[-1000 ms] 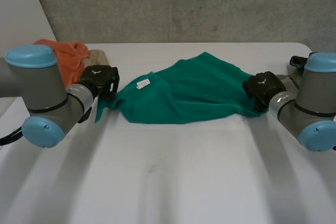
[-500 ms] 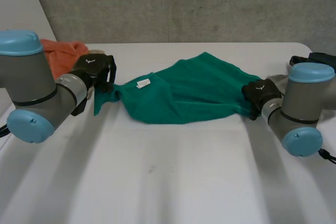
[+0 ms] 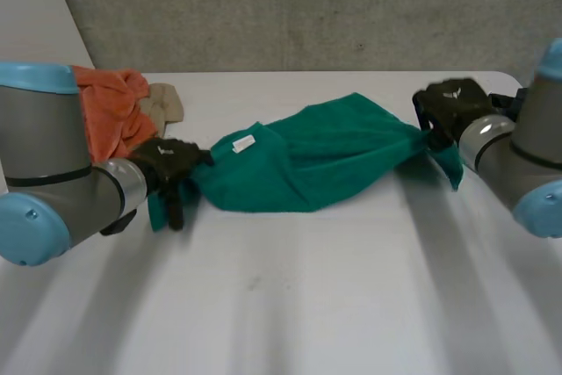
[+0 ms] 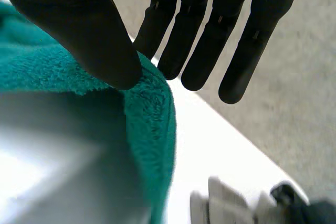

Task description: Fold the laundry.

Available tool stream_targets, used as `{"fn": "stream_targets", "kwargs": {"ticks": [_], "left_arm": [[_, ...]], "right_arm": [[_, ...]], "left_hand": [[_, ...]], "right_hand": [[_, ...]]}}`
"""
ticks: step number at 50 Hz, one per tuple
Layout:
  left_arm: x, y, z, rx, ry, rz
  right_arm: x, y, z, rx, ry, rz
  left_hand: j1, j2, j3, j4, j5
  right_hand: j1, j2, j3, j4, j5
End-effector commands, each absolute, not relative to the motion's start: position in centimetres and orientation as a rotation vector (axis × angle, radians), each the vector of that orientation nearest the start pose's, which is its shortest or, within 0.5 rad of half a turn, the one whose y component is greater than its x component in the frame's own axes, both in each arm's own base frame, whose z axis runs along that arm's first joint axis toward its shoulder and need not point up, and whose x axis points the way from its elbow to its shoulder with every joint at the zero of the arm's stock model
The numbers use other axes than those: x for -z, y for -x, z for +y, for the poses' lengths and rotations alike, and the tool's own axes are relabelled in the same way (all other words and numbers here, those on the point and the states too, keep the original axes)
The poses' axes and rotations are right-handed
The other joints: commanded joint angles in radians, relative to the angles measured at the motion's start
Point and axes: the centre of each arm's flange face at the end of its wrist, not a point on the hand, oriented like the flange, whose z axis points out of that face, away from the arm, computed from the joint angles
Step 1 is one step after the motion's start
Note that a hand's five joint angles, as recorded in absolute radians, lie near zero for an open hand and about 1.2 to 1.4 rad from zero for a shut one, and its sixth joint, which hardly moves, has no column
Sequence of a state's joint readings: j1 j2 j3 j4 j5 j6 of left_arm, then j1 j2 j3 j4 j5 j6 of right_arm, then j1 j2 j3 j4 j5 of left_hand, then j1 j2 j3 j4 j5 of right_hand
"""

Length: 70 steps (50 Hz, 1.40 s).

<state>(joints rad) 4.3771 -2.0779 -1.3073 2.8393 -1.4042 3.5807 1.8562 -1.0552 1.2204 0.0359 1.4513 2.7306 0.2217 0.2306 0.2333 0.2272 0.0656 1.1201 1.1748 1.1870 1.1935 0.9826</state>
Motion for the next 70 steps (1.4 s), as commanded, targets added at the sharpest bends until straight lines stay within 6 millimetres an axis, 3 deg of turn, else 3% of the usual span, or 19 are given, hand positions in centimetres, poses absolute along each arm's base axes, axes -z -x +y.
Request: {"fn": "stream_targets", "kwargs": {"ticks": [1, 6, 11, 17, 21, 28, 29, 30, 32, 36, 39, 41, 47, 52, 54, 58, 66, 67, 70], "left_arm": [[-21.0, 27.0, -27.5, 1.567, -1.422, 2.369], [-22.8, 29.7, -29.6, 1.859, -1.337, 2.224], [-22.7, 32.7, -31.8, 2.047, -1.31, 2.085], [-19.4, 36.7, -33.3, 2.097, -1.434, 2.033], [-16.6, 38.0, -34.0, 2.051, -1.526, 1.999], [-14.4, 39.1, -34.8, 2.05, -1.573, 1.969], [-14.2, 39.3, -34.8, 2.056, -1.566, 1.965], [-14.1, 39.4, -34.9, 2.064, -1.557, 1.959], [-14.5, 39.4, -35.3, 2.093, -1.521, 1.925], [-17.6, 38.6, -38.0, 2.23, -1.249, 1.776], [-22.6, 37.5, -39.8, 2.39, -0.997, 1.606], [-27.4, 36.6, -40.4, 2.53, -0.834, 1.447], [-38.4, 33.2, -39.1, 2.8, -0.46, 1.16], [-41.0, 30.0, -38.4, 2.808, -0.323, 1.172], [-40.6, 29.2, -38.4, 2.786, -0.326, 1.208], [-37.2, 27.7, -38.1, 2.689, -0.399, 1.382], [-25.0, 25.3, -35.2, 2.367, -0.609, 1.878], [-22.5, 25.1, -34.2, 2.296, -0.664, 1.965], [-17.9, 24.8, -32.2, 2.151, -0.777, 2.128]], "right_arm": [[-27.6, -26.4, -31.7, 2.029, 1.022, 2.027], [-30.5, -27.2, -29.8, 2.093, 1.039, 1.9], [-32.3, -27.7, -28.6, 2.126, 1.046, 1.828], [-33.5, -28.3, -27.3, 2.136, 1.044, 1.774], [-33.8, -28.4, -27.0, 2.135, 1.035, 1.759], [-33.8, -28.4, -27.2, 2.13, 1.005, 1.766], [-33.9, -28.3, -27.4, 2.137, 1.001, 1.765], [-33.8, -28.3, -27.7, 2.139, 0.998, 1.771], [-33.5, -28.2, -28.3, 2.144, 0.99, 1.786], [-33.0, -27.9, -30.5, 2.2, 0.976, 1.822], [-33.3, -27.9, -32.7, 2.301, 0.941, 1.827], [-34.6, -28.1, -34.4, 2.436, 0.875, 1.773], [-38.5, -28.5, -36.9, 2.777, 0.601, 1.555], [-40.2, -29.6, -36.5, 2.909, 0.498, 1.328], [-39.6, -30.0, -36.2, 2.89, 0.523, 1.35], [-37.1, -30.3, -35.0, 2.787, 0.645, 1.472], [-27.7, -28.7, -31.9, 2.398, 0.99, 1.907], [-25.7, -28.2, -31.1, 2.31, 1.045, 1.979], [-22.7, -27.8, -30.0, 2.186, 1.113, 2.054]], "left_hand": [[-0.047, -0.056, -0.059, -0.053, -0.066], [-0.047, -0.056, -0.059, -0.053, -0.066], [-0.047, -0.056, -0.059, -0.053, -0.066], [-0.047, -0.056, -0.059, -0.053, -0.066], [-0.047, -0.056, -0.058, -0.052, -0.065], [0.692, 0.683, 0.681, 0.687, 0.674], [0.97, 0.961, 0.958, 0.964, 0.951], [1.097, 1.088, 1.086, 1.092, 1.079], [1.175, 1.166, 1.163, 1.169, 1.156], [1.175, 1.166, 1.163, 1.169, 1.156], [1.175, 1.166, 1.163, 1.169, 1.156], [1.175, 1.166, 1.163, 1.169, 1.156], [1.175, 1.166, 1.163, 1.169, 1.156], [1.175, 1.166, 1.163, 1.169, 1.156], [1.175, 1.166, 1.163, 1.169, 1.156], [1.175, 1.166, 1.163, 1.169, 1.156], [1.175, 1.166, 1.163, 1.169, 1.156], [1.175, 1.166, 1.163, 1.169, 1.156], [1.175, 1.166, 1.163, 1.169, 1.156]], "right_hand": [[0.276, 0.221, 0.209, 0.203, 0.239], [0.276, 0.221, 0.209, 0.203, 0.239], [0.276, 0.221, 0.209, 0.203, 0.239], [0.276, 0.221, 0.209, 0.203, 0.239], [0.276, 0.221, 0.209, 0.203, 0.239], [0.276, 0.221, 0.209, 0.203, 0.239], [0.276, 0.221, 0.209, 0.203, 0.239], [0.276, 0.221, 0.209, 0.203, 0.239], [0.276, 0.221, 0.209, 0.203, 0.239], [0.276, 0.221, 0.209, 0.203, 0.239], [0.276, 0.221, 0.209, 0.203, 0.239], [0.276, 0.221, 0.209, 0.203, 0.239], [0.276, 0.221, 0.209, 0.203, 0.239], [0.276, 0.221, 0.209, 0.203, 0.239], [0.276, 0.221, 0.209, 0.203, 0.239], [0.276, 0.221, 0.209, 0.203, 0.239], [0.276, 0.221, 0.209, 0.203, 0.239], [0.276, 0.221, 0.209, 0.203, 0.239], [0.276, 0.221, 0.209, 0.203, 0.239]]}}
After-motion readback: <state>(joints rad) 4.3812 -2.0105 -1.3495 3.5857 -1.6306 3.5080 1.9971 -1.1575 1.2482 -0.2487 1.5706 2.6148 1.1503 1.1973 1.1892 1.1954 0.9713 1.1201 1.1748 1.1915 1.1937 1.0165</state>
